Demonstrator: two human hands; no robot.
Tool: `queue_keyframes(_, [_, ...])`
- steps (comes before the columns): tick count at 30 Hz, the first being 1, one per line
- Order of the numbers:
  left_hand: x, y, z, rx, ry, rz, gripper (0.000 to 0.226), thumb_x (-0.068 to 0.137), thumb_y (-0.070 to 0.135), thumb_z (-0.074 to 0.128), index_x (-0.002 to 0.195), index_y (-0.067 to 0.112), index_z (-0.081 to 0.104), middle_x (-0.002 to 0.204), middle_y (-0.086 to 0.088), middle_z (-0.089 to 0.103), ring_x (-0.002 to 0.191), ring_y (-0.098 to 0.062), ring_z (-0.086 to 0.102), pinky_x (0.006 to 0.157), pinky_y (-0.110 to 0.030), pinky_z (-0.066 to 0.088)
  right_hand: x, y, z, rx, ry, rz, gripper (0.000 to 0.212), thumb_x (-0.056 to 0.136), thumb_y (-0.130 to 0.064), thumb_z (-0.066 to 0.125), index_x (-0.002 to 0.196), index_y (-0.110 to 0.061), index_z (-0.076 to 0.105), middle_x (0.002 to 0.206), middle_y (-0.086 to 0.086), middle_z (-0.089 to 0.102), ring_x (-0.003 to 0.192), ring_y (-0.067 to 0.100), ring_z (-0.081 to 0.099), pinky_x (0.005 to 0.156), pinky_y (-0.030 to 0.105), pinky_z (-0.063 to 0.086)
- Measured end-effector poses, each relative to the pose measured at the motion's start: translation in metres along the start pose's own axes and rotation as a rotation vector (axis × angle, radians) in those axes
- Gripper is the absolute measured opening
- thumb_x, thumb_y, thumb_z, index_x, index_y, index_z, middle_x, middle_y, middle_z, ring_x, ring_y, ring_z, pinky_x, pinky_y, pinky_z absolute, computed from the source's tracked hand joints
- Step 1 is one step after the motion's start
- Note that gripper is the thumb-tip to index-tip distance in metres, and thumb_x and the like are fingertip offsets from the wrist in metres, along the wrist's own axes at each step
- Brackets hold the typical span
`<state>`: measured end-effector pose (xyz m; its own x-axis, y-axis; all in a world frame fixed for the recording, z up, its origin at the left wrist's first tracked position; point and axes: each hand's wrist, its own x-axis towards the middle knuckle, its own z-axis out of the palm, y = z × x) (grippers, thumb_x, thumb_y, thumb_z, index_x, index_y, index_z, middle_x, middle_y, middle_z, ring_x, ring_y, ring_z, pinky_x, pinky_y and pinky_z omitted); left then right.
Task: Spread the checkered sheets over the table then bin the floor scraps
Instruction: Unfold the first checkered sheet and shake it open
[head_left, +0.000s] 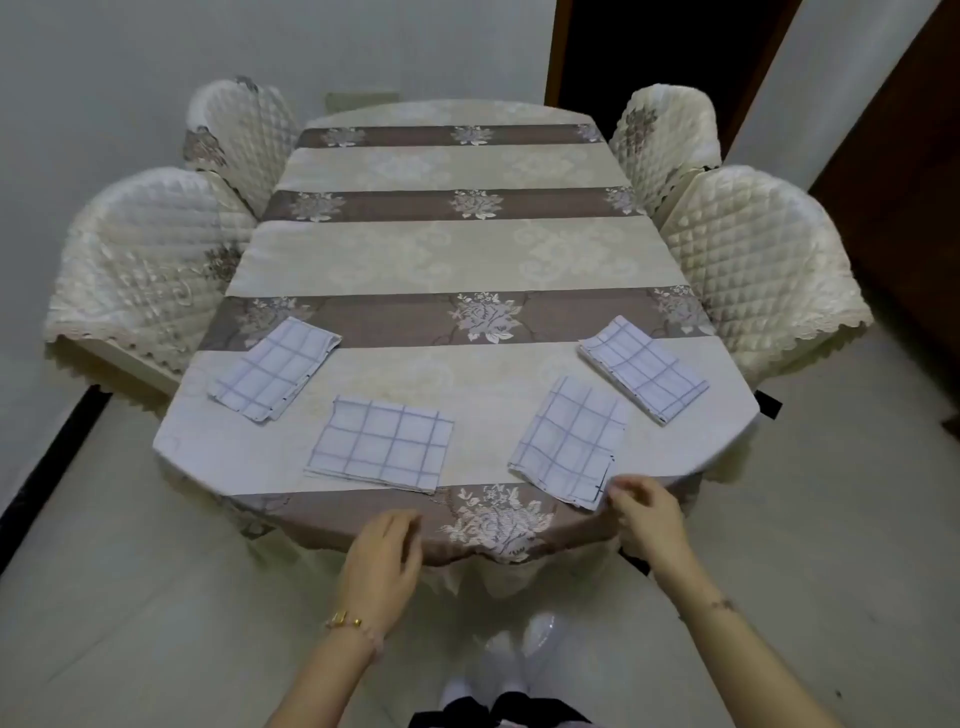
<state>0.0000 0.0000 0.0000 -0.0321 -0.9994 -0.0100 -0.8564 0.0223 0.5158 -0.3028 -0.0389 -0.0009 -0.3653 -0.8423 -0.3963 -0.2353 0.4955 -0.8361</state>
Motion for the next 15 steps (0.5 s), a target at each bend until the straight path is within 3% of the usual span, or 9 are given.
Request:
queue_keyframes(3, [0.009,0.007,0.003,0.154,-0.020,0.136,0.022,0.078,0.009,0.064,0.099,0.006,0.072,0.100,-0.008,0.070,0.091,-0.028,0.067,0.080,-0.036,0.056,0.016,-0.021,0.001,-0.029,0.036,0.009,0.035,0.087,-0.015,0.057,0.122,-0.011,0.056,0.114,0.007,0.061,0.101,0.024,0.058,0.089,0.037,0.049])
queue_keyframes(6, [0.005,0.009,0.004,0.279,-0.072,0.200,0.039,0.078,0.026,0.044,0.098,0.011,0.074,0.102,-0.005,0.071,0.090,-0.023,0.070,0.079,-0.033,0.057,0.031,-0.034,0.006,-0.101,0.072,0.029,0.047,0.089,-0.021,0.058,0.134,-0.010,0.046,0.135,0.010,0.052,0.120,0.029,0.052,0.102,0.039,0.043])
queue_keyframes(8, [0.000,0.006,0.006,0.320,-0.070,0.194,0.047,0.077,0.029,0.039,0.104,0.013,0.072,0.108,-0.004,0.071,0.096,-0.022,0.069,0.086,-0.034,0.054,0.038,-0.037,0.010,-0.099,0.096,0.049,0.053,0.089,-0.023,0.059,0.137,-0.009,0.041,0.138,0.010,0.049,0.123,0.029,0.050,0.096,0.034,0.041])
queue_keyframes(10, [-0.002,0.003,0.009,0.345,-0.067,0.192,0.050,0.076,0.030,0.037,0.109,0.013,0.071,0.112,-0.004,0.070,0.101,-0.021,0.068,0.100,-0.036,0.039,0.044,-0.042,0.013,-0.074,0.127,0.103,0.058,0.087,-0.027,0.063,0.136,-0.006,0.040,0.131,0.010,0.052,0.117,0.028,0.051,0.090,0.035,0.042])
queue_keyframes(12, [-0.002,0.003,0.010,0.341,-0.057,0.190,0.050,0.076,0.030,0.037,0.109,0.012,0.070,0.113,-0.005,0.070,0.103,-0.022,0.068,0.098,-0.034,0.031,0.048,-0.043,0.017,-0.081,0.146,0.174,0.057,0.083,-0.030,0.067,0.128,-0.003,0.044,0.106,0.008,0.053,0.101,0.027,0.052,0.079,0.034,0.042])
queue_keyframes(15, [-0.002,0.004,0.009,0.317,-0.061,0.190,0.050,0.076,0.030,0.038,0.109,0.011,0.070,0.113,-0.005,0.070,0.103,-0.022,0.068,0.097,-0.033,0.030,0.055,-0.045,0.024,-0.209,0.142,0.213,0.036,0.079,-0.033,0.066,0.099,-0.004,0.058,0.091,0.008,0.059,0.095,0.033,0.060,0.071,0.034,0.045])
